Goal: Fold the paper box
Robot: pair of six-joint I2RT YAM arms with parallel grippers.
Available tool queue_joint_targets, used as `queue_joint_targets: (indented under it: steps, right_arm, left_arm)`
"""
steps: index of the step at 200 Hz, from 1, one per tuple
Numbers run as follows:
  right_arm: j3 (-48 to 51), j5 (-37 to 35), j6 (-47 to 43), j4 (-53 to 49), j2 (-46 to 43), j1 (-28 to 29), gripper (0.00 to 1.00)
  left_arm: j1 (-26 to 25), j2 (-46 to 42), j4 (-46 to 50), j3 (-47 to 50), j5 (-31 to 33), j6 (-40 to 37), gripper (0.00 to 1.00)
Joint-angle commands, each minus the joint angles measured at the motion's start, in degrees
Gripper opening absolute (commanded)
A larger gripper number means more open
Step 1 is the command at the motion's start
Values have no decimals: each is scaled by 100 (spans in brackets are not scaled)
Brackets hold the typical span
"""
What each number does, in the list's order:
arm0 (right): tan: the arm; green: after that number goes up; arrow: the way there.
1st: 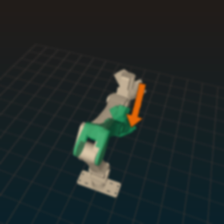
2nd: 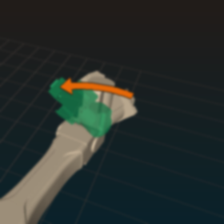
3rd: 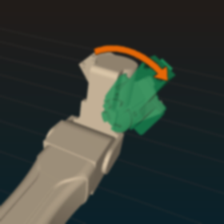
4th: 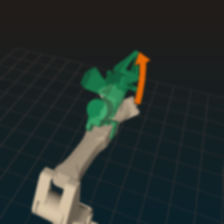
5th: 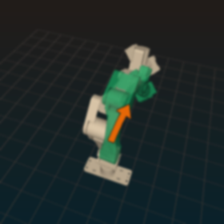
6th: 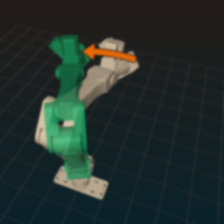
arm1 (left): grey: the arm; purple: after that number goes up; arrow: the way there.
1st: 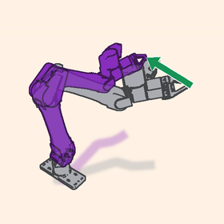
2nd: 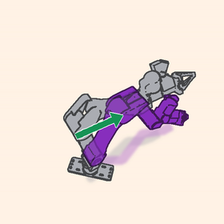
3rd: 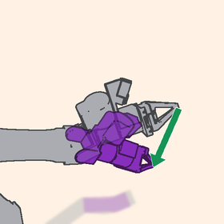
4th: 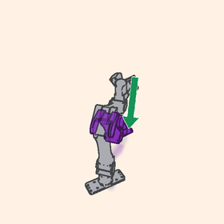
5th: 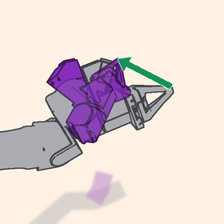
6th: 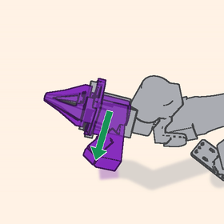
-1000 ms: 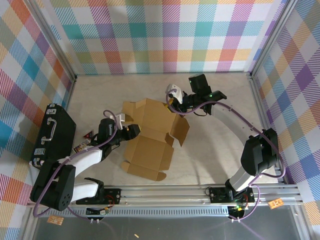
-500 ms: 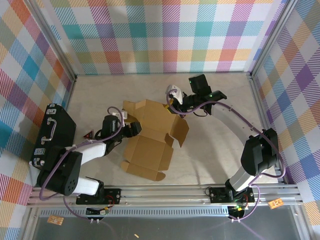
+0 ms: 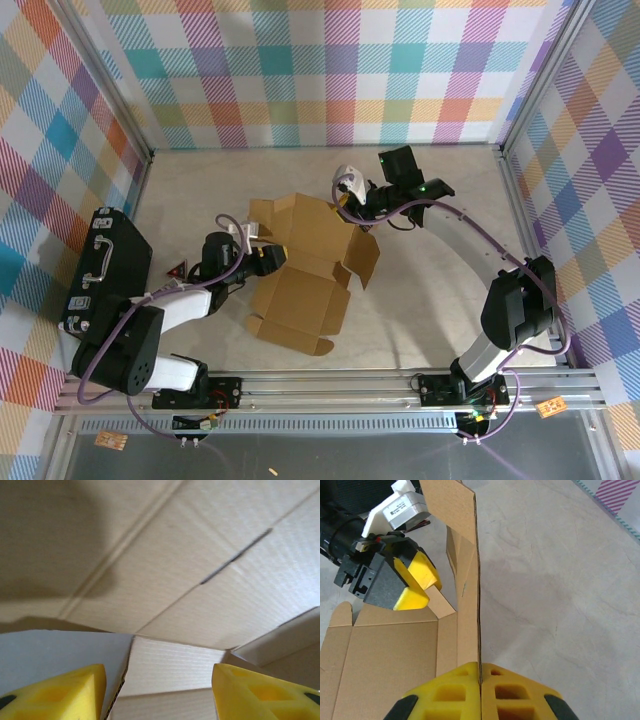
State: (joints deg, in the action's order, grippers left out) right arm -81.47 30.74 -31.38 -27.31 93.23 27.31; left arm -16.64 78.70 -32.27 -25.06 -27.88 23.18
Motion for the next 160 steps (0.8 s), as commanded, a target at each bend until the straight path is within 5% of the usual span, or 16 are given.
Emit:
queue_joint_targets:
  steps: [1,72,114,160]
  right_arm:
    - [-177,107,175,181,55,-13,0]
    - [-106,7,93,268,108,-14,0]
    - [-51,-273,-406,147,13,-13,0]
    - [-147,-206,-956,-87,-24,-24,0]
  left_arm:
    - [-100,288,-342,-134,-586,154,57]
    - [-359,458,-715,-66,-1041,472,57]
    - [-298,-1302,2363,-794,1093,-278,70]
    - [530,-2598,1790,-409,1701,393,74]
